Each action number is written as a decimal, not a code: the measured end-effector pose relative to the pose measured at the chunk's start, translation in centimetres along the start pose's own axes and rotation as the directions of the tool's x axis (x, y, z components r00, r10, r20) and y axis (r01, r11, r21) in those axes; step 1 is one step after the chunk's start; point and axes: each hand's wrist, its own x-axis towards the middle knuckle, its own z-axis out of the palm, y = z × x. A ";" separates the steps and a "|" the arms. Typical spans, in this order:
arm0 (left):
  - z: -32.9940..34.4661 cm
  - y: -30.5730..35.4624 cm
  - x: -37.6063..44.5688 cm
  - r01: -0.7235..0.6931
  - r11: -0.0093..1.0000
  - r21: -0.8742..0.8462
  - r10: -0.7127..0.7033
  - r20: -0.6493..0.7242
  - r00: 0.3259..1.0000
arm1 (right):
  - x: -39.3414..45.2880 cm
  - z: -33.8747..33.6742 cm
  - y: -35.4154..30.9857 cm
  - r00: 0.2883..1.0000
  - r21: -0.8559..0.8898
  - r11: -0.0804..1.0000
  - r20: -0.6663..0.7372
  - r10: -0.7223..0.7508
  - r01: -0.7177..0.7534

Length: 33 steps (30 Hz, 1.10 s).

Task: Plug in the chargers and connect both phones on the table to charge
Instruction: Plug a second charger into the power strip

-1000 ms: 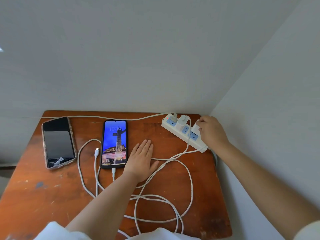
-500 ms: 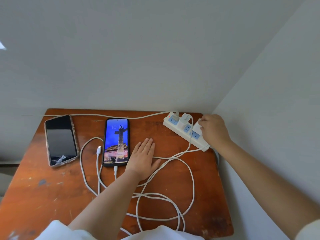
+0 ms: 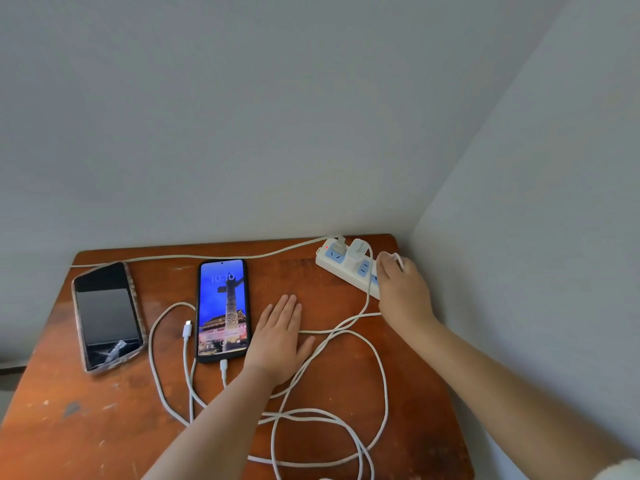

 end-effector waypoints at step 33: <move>-0.2 0.3 -0.2 0.000 1.000 0.006 0.000 -0.021 1.000 | -0.2 1.8 -1.3 0.995 0.083 0.994 -0.058 0.077 -0.072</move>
